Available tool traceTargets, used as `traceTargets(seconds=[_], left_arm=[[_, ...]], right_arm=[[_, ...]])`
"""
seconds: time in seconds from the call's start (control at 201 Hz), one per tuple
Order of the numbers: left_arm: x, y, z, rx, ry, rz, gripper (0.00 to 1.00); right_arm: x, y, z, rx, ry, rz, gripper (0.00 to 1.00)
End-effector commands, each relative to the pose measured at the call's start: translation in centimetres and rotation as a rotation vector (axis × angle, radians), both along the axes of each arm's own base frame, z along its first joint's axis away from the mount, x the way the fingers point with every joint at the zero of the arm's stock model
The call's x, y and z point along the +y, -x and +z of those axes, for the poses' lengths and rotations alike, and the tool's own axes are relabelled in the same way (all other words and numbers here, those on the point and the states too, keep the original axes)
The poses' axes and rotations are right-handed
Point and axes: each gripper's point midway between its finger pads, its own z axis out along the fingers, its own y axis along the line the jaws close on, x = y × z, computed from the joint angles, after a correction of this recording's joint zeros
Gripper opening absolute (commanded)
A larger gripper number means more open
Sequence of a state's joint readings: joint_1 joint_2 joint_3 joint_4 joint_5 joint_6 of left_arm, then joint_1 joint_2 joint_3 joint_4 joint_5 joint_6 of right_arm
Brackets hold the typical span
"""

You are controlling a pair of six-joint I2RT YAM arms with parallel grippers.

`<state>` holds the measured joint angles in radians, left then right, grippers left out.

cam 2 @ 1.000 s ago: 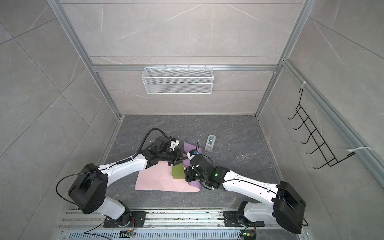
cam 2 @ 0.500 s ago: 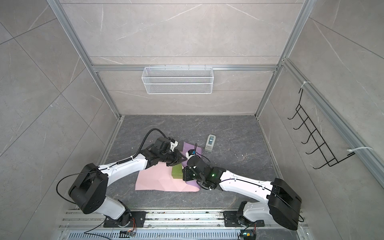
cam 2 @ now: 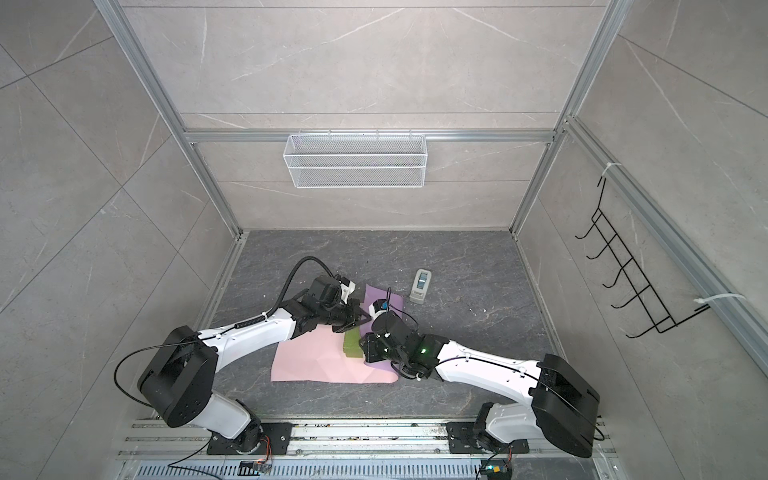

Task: Wrap the gift box in paper
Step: 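Fold the paper flap over the block with right gripper while left holds block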

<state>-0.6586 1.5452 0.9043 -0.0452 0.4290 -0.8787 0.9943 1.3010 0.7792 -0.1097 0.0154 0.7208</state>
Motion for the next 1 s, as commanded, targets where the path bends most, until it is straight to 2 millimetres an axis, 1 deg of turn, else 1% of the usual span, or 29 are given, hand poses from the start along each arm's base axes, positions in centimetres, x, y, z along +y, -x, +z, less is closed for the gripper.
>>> traceTargets(seconds=[0.0,0.08,0.095,0.115,0.244,0.363,0.483,0.582,0.757,0.802,0.846,0.996], left_arm=[[0.0,-0.4,0.9,-0.055,0.044,-0.025,0.00],[0.2,-0.5,1.1,-0.074,0.060,-0.036,0.00],[0.2,-0.4,1.2,-0.077,0.062,-0.038,0.00],[0.3,-0.5,1.2,-0.081,0.067,-0.040,0.00],[0.8,-0.6,1.2,-0.072,0.105,-0.033,0.00],[1.2,-0.5,1.3,-0.067,0.113,-0.031,0.00],[1.7,-0.4,1.2,-0.066,0.105,-0.026,0.00],[2.2,-0.5,1.1,-0.063,0.102,-0.017,0.00],[2.9,-0.3,1.0,-0.058,0.087,-0.018,0.00],[3.2,-0.3,0.9,-0.057,0.084,-0.013,0.00],[3.5,-0.3,0.8,-0.056,0.083,-0.007,0.00],[4.0,-0.4,0.6,-0.054,0.081,0.007,0.00]], right_arm=[[-1.3,0.1,3.0,-0.067,0.020,0.037,0.45],[-2.9,-0.4,3.8,-0.073,0.039,0.031,0.54],[-3.2,-0.6,4.0,-0.072,0.034,0.029,0.59],[-3.6,-0.8,4.2,-0.068,0.030,0.020,0.61],[-5.4,-2.6,5.0,-0.031,-0.019,-0.017,0.67],[-7.1,-4.4,3.8,0.033,0.006,-0.076,0.73],[-7.9,-5.8,2.4,0.090,0.022,-0.123,0.79],[-8.3,-6.8,1.1,0.130,0.029,-0.158,0.81],[-7.8,-7.9,-0.6,0.170,0.045,-0.161,0.83],[-7.8,-8.1,-1.0,0.178,0.061,-0.161,0.87],[-7.6,-8.2,-1.4,0.181,0.067,-0.157,0.89],[-6.5,-8.7,-2.2,0.205,0.050,-0.132,0.92]])
